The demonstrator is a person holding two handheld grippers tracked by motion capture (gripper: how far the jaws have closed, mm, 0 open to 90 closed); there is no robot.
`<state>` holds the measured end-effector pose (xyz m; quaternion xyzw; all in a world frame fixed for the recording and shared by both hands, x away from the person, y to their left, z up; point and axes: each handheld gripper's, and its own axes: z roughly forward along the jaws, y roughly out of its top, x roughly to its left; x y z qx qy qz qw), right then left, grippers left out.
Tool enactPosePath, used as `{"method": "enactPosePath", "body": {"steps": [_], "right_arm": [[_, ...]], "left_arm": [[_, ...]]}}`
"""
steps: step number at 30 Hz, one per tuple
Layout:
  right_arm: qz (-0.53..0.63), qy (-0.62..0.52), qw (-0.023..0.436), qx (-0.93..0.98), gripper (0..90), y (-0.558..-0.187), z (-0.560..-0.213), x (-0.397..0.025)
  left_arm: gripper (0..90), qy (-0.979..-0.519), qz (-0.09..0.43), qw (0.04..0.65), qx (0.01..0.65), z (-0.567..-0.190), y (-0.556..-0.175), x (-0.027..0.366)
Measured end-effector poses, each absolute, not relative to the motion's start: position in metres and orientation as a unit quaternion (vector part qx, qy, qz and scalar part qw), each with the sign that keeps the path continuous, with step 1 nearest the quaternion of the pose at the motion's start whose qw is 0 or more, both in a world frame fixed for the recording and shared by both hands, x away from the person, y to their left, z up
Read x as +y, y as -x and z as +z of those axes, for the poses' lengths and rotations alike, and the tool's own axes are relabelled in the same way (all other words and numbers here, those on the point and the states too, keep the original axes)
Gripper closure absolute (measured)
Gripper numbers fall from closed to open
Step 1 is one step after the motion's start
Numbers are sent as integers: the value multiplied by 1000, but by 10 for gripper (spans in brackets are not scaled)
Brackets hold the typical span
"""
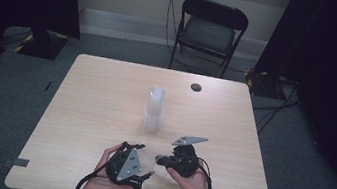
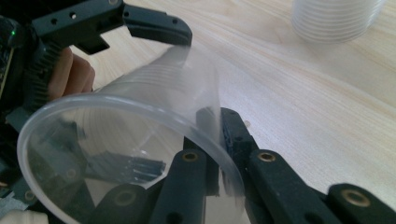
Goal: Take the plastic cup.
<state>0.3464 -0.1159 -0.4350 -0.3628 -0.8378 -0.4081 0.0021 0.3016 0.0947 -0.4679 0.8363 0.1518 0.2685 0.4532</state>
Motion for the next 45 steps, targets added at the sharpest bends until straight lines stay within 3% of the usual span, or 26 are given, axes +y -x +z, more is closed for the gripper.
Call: {"method": "enactPosePath", "body": {"steps": [17,31,45], "right_arm": [[-409,367,4,-835,870,-351,-435,-112],[-396,369,20,-841,858,-355,-437,-105],[-373,368,35,-851,881,-358,-442,-97]], "left_arm": [[254,-834,259,469,130,-468,-298,89],[189,-830,236,488,133,-469,-298,87],[222,-826,255,488,119,-467,-295,81]]}}
